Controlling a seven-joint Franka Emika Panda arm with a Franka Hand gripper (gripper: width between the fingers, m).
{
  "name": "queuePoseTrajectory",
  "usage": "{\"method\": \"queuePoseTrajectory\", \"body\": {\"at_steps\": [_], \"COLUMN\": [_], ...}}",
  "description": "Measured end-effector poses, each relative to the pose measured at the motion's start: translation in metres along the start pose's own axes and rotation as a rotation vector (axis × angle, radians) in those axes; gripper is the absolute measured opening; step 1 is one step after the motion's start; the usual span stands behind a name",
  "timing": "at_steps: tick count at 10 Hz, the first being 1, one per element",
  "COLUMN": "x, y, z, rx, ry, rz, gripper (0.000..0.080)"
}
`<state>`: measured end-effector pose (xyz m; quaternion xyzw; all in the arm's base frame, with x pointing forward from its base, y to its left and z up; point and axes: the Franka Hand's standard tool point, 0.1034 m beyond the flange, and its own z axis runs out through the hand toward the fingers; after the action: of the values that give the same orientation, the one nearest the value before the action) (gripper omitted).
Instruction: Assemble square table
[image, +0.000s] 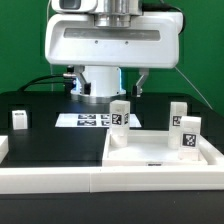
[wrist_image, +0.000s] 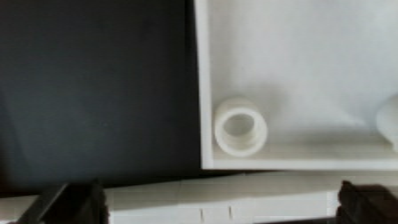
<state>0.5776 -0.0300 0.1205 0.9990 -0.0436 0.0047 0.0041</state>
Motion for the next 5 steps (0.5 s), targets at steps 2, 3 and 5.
{"method": "queuePoseTrajectory", "body": {"at_steps": [2, 3, 5], "x": [0.001, 0.001, 0.000], "y": [-0.001, 0.002, 0.033], "z": [0.000, 0.000, 0.003], "rx": [0.000, -0.002, -0.023], "ry": [0.006, 0.009, 0.019], "rz": [0.030, -0.007, -0.330], "gripper": [0.0649, 0.0649, 0.0649]}}
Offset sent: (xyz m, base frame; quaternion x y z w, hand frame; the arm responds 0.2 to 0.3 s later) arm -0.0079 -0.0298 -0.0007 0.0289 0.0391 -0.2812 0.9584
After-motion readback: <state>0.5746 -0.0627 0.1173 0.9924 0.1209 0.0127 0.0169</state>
